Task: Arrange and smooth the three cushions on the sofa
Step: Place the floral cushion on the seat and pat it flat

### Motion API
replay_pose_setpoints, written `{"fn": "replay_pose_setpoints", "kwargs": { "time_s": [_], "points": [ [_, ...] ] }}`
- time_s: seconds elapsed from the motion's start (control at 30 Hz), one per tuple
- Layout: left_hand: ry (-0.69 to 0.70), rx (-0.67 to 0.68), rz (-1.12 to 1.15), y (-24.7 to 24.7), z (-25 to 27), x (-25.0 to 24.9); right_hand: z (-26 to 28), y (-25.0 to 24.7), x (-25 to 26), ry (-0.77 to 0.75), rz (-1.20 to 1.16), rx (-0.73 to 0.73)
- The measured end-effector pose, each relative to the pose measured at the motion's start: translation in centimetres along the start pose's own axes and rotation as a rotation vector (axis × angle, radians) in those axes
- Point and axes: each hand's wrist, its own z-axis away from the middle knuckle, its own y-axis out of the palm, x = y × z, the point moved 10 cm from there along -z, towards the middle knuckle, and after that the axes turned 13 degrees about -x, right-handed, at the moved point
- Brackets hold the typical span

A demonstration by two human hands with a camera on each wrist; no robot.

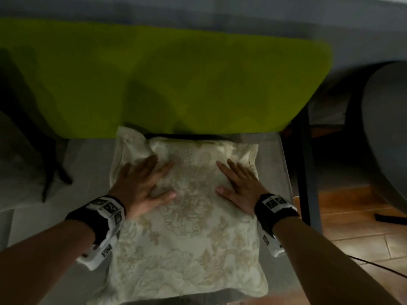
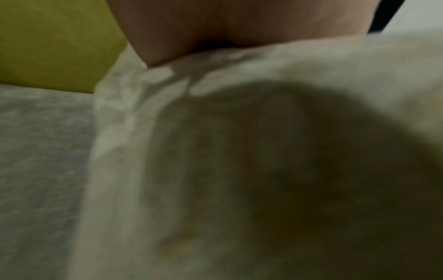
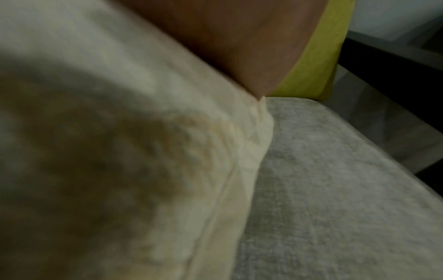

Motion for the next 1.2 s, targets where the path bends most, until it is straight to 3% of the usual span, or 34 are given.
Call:
{"fn": "replay_pose_setpoints", "kwargs": {
  "time_s": [0.2, 0.33, 0.4, 0.47, 0.53, 0.63, 0.7, 0.77, 0.83, 0.97, 1.2],
  "points": [
    [-0.195, 0.156, 0.049, 1.7, 0.2, 4.3, -1.0, 1.1, -4.0, 0.088, -0.052, 0.064],
    [-0.246, 0.163, 0.113, 2.0, -0.1, 4.6, -1.2, 0.8, -4.7, 0.132, -0.107, 0.033],
    [-0.259, 0.159, 0.135, 1.4, 0.0, 4.6, -1.0, -0.8, -4.9, 0.164, -0.119, -0.035],
    [-0.26, 0.113, 0.099, -0.1, 0.2, 4.8, -0.2, -4.0, -4.4, 0.142, -0.1, -0.199],
    [-0.159, -0.048, 0.037, -3.5, 0.2, 3.1, 1.0, -8.1, -1.9, 0.009, -0.116, -0.383],
    [0.226, -0.252, 0.032, -7.7, 0.2, -3.9, 2.2, -11.1, 5.1, -0.373, -0.065, -0.537],
    [0.364, -0.179, 0.042, -6.6, -0.3, -7.1, 1.2, -9.0, 8.2, -0.504, -0.023, -0.416],
    [0.279, -0.002, 0.01, -3.2, -1.7, -6.9, -1.0, -5.2, 8.0, -0.443, 0.03, -0.16],
    [0.177, 0.092, -0.037, -0.8, -3.1, -5.4, -2.7, -2.8, 6.1, -0.365, 0.088, -0.021],
    [0.051, 0.179, -0.016, 0.2, -4.7, -3.0, -5.3, -1.7, 2.7, -0.208, 0.054, 0.084],
    [-0.134, 0.273, 0.103, -0.9, -3.2, 0.9, -6.2, -1.4, -0.4, -0.114, -0.029, 0.126]
  ]
}}
